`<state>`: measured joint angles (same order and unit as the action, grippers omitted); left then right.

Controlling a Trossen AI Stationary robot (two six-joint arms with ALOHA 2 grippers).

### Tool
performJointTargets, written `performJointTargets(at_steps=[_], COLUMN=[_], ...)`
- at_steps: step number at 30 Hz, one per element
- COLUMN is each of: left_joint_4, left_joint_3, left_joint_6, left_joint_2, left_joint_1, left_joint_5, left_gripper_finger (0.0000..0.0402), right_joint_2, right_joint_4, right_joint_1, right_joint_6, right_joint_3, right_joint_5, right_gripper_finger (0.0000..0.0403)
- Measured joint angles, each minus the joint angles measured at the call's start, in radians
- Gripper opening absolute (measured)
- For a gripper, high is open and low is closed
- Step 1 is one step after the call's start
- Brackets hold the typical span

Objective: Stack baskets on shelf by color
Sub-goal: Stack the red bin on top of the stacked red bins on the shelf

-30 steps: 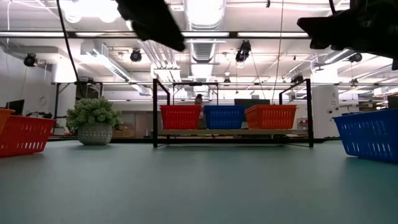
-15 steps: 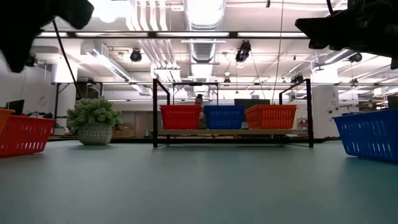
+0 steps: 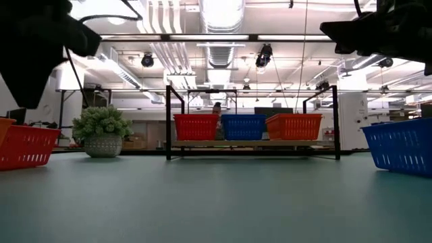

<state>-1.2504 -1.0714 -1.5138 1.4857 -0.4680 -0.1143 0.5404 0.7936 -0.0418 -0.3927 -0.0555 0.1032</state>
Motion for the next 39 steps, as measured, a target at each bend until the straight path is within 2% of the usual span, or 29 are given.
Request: performJointTargets(at_steps=[18, 21, 24, 26, 33, 36, 39], left_joint_4=[0.178, 0.181, 0.192, 0.195, 0.140, 0.123, 0.106], left_joint_3=[0.188, 0.201, 0.206, 0.206, 0.160, 0.096, 0.015], left_joint_6=[0.000, 0.000, -0.001, -0.001, 0.027, 0.105, 0.246], left_joint_2=[0.000, 0.000, 0.000, 0.000, 0.000, 0.000, 0.000], left_joint_1=[0.044, 0.044, 0.044, 0.044, 0.043, 0.041, 0.041], left_joint_5=[-0.002, -0.002, -0.002, -0.003, -0.006, -0.006, -0.008], left_gripper_finger=[0.0095, 0.0074, 0.0034, 0.0010, 0.0001, 0.0000, 0.0000], right_joint_2=[0.000, 0.000, 0.000, 0.000, 0.000, 0.000, 0.000], right_joint_4=[-0.011, -0.011, -0.011, -0.011, -0.012, -0.012, -0.012], right_joint_1=[0.000, 0.000, 0.000, 0.000, 0.000, 0.000, 0.000], right_joint_6=[0.000, 0.000, 0.000, 0.000, 0.000, 0.000, 0.000], right_joint_3=[-0.001, -0.001, -0.001, -0.001, -0.001, -0.001, -0.001], right_joint_5=[-0.001, -0.002, -0.002, -0.002, -0.002, -0.003, -0.009], right_gripper_finger=[0.0011, 0.0011, 0.0011, 0.0011, 0.0011, 0.0011, 0.0011])
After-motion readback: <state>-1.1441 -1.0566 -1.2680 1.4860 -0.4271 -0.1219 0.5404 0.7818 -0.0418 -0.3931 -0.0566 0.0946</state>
